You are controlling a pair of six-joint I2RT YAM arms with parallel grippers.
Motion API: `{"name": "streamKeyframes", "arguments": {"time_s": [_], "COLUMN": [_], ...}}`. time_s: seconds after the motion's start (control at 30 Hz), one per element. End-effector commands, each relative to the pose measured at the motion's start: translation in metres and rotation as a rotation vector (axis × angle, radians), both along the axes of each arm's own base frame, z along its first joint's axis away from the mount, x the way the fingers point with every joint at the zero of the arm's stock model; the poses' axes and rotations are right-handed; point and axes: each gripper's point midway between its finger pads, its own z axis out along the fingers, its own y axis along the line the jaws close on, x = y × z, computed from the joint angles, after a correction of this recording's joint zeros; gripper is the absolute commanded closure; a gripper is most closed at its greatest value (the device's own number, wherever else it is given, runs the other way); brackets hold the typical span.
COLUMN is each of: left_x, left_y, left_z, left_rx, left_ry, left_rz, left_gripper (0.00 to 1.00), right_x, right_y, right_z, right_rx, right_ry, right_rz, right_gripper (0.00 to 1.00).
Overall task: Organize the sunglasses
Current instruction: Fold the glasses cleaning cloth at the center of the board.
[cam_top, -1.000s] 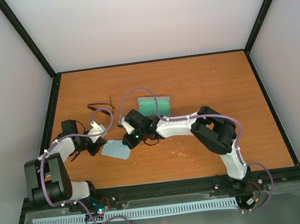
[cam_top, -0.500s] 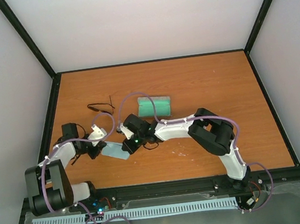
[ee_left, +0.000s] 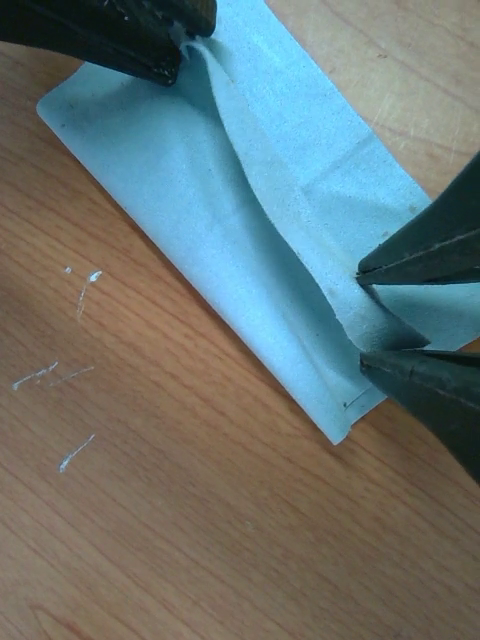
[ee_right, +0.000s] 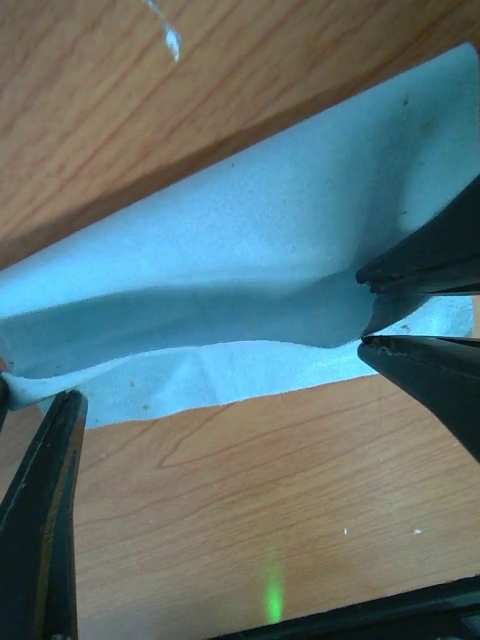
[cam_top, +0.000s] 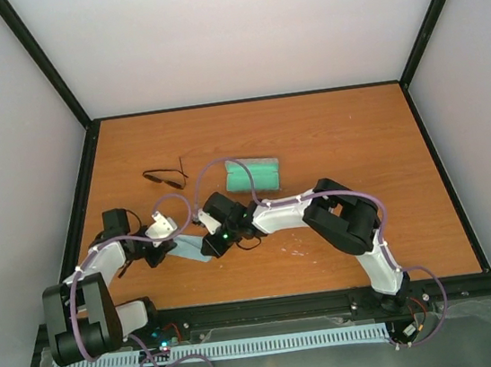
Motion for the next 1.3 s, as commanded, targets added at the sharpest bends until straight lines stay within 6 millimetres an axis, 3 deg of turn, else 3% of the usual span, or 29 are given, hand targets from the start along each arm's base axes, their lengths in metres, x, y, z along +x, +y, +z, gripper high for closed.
{"name": "streamKeyframes", "arguments": {"time_s": [0.0,0.4,0.63,0.73,0.97,1.1,1.27], "left_x": [0.0,0.004,0.014,0.02,0.035,0.04,0.044], "left_y": [0.0,0.005,0.012,0.013,0.01,0.008,0.007], "left_z": [0.004,0.013,0.03,0.039,0.046,0.039,0.028], "left_rx": [0.017,0.033,-0.01,-0.044,-0.104,-0.138,-0.151], "left_ry": [-0.042,-0.076,-0.115,-0.127,-0.109,-0.046,0.005], "left_rz": [-0.028,-0.005,0.042,0.059,0.042,0.016,-0.024], "left_gripper": [0.78,0.72,0.48,0.44,0.47,0.47,0.47], "right_x": [-0.014,-0.022,-0.023,-0.015,0.026,0.038,0.035], "right_y": [0.003,0.006,0.002,-0.003,-0.032,-0.044,-0.042], "right_z": [-0.009,0.001,0.017,0.031,0.05,0.029,0.003], "right_rx": [0.01,0.059,0.099,0.112,0.063,-0.051,-0.119], "right_ry": [0.024,0.049,0.032,-0.019,-0.167,-0.157,-0.095], "right_rz": [0.043,0.068,0.056,0.013,-0.188,-0.237,-0.237], "right_gripper": [0.84,0.72,0.55,0.54,0.48,0.48,0.48]}}
